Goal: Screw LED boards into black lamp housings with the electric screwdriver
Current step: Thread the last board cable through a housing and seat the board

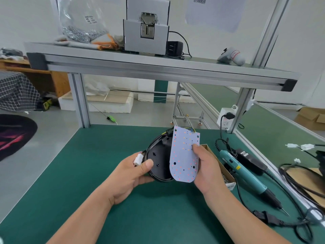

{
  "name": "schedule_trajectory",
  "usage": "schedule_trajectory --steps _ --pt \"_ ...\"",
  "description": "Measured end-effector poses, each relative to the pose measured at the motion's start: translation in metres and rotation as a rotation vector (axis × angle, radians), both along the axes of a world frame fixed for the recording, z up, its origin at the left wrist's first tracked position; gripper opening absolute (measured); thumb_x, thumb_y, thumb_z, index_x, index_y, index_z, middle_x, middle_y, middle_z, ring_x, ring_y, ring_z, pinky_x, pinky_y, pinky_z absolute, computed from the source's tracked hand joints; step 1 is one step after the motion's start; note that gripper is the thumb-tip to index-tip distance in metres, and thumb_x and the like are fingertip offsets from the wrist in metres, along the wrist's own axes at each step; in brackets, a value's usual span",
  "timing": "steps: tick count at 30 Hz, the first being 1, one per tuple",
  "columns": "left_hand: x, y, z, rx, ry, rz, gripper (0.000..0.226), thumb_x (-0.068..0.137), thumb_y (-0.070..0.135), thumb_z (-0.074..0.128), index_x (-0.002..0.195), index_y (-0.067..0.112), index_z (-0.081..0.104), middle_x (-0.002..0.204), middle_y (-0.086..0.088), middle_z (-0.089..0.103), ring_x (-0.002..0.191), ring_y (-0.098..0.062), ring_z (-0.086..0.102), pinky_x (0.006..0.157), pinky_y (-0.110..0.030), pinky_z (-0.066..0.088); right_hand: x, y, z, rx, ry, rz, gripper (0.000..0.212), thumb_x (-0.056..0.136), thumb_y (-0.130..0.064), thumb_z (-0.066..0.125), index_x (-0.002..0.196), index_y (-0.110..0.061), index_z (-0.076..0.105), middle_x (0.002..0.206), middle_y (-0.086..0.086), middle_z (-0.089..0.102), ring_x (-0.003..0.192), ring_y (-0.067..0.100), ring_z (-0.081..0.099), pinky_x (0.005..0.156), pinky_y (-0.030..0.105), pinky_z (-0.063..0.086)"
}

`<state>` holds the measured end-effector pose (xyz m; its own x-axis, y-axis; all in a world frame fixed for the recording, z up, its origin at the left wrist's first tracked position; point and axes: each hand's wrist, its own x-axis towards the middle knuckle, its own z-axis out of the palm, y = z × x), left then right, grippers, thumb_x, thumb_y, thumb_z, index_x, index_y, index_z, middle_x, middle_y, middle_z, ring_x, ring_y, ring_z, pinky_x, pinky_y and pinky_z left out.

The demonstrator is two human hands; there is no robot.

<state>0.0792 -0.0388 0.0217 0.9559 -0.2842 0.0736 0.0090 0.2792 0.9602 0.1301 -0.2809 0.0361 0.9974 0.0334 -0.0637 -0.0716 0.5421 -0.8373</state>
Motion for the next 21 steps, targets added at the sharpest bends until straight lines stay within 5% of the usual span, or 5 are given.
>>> schedule_trajectory --steps 5,12,17,21 --pt "0.0 -0.008 0.0 0.077 0.034 0.225 0.027 0.097 0.039 0.071 0.117 0.021 0.078 0.121 -0.004 0.078 0.116 -0.02 0.073 0.081 -0.041 0.065 0.002 0.005 -0.002 -0.072 0.014 -0.024 0.036 0.106 -0.02 0.053 0.084 -0.021 0.082 0.107 0.008 0.079 0.089 0.026 0.076 0.08 0.039 0.057" --pt "0.004 -0.011 -0.008 0.184 0.116 0.4 0.025 0.098 0.032 0.076 0.121 0.038 0.068 0.101 -0.009 0.078 0.088 -0.028 0.08 0.066 -0.039 0.065 0.005 0.004 -0.007 -0.154 0.009 -0.04 0.027 0.106 -0.016 0.056 0.122 0.001 0.069 0.124 0.018 0.075 0.101 0.031 0.071 0.086 0.045 0.053" --pt "0.003 -0.014 -0.019 0.325 0.162 0.409 0.012 0.1 0.028 0.073 0.105 0.018 0.074 0.097 -0.009 0.079 0.081 -0.023 0.08 0.062 -0.038 0.064 0.001 0.006 -0.006 -0.232 -0.01 -0.016 0.023 0.105 -0.014 0.056 0.116 -0.008 0.076 0.118 0.014 0.078 0.095 0.028 0.074 0.077 0.04 0.06" --pt "0.001 -0.014 -0.018 0.471 0.158 0.482 0.019 0.098 0.03 0.073 0.087 0.017 0.065 0.065 -0.001 0.073 0.068 -0.035 0.077 0.056 -0.038 0.059 -0.001 0.006 -0.003 -0.282 -0.01 0.015 0.024 0.107 -0.014 0.056 0.112 -0.01 0.079 0.117 0.014 0.078 0.094 0.028 0.075 0.084 0.043 0.057"
